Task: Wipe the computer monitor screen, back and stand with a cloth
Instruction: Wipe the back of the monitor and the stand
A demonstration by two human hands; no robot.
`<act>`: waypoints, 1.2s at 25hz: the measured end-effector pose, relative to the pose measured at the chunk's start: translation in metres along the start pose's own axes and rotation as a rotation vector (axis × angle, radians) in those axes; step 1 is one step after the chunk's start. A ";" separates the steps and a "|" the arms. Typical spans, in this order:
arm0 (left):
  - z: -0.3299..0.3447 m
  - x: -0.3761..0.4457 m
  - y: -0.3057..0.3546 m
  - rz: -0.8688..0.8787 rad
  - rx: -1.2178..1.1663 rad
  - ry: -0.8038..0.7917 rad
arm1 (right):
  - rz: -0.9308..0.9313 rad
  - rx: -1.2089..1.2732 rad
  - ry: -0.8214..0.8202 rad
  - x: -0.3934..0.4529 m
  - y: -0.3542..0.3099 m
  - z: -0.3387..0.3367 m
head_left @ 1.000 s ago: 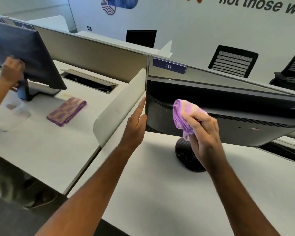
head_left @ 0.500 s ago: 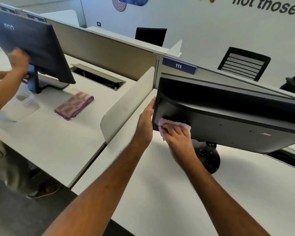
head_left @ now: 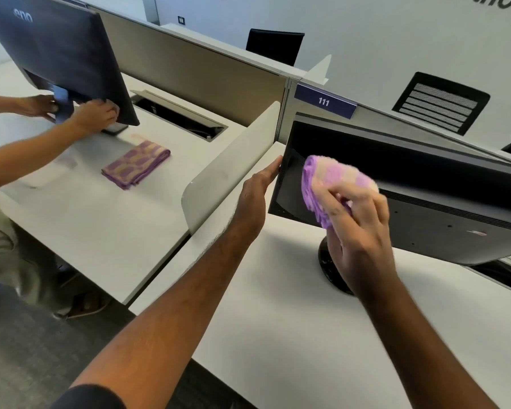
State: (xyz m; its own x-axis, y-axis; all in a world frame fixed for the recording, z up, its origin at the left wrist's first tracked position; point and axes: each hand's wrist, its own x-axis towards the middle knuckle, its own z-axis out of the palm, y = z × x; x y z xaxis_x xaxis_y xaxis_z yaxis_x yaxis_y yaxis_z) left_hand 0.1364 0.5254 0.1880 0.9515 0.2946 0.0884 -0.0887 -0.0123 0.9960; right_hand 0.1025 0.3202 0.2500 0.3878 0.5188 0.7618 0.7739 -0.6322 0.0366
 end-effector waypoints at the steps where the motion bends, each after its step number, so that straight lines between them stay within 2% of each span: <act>1: -0.001 0.000 0.002 0.032 0.002 -0.009 | -0.038 -0.061 -0.003 0.012 0.002 0.006; 6: -0.004 0.003 0.008 -0.004 -0.215 -0.004 | -0.161 -0.349 -0.299 0.023 0.014 0.070; 11: 0.001 0.008 0.009 -0.070 -0.236 0.049 | -0.199 -0.500 -0.344 0.016 0.015 0.091; 16: -0.001 0.015 0.007 -0.067 -0.138 0.061 | -0.308 -0.586 -0.482 -0.013 0.010 0.126; 17: -0.002 0.014 0.007 -0.069 -0.125 0.058 | -0.325 -0.574 -0.529 -0.022 0.010 0.134; 20: -0.002 0.011 0.010 -0.063 -0.124 0.035 | -0.298 -0.514 -0.856 -0.044 0.008 0.146; 21: -0.002 0.010 0.011 -0.055 -0.123 0.036 | -0.302 -0.504 -0.914 -0.047 0.007 0.143; 23: -0.002 0.007 0.011 -0.027 -0.112 0.033 | -0.307 -0.410 -0.892 -0.048 0.007 0.126; 27: -0.005 0.009 0.006 -0.013 -0.127 0.042 | -0.308 -0.238 -0.356 -0.017 0.001 0.060; 29: -0.007 0.012 0.009 -0.021 -0.094 0.049 | -0.330 -0.296 -0.231 0.013 0.000 0.042; 30: -0.008 0.013 0.008 -0.010 -0.096 0.051 | -0.339 -0.343 -0.232 0.025 0.004 0.044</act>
State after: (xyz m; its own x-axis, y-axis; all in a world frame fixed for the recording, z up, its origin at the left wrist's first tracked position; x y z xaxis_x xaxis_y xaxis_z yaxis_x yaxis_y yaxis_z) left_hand 0.1459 0.5365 0.1971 0.9364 0.3426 0.0755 -0.1097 0.0816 0.9906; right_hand 0.1369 0.3560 0.2409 0.2755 0.8155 0.5089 0.6820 -0.5389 0.4945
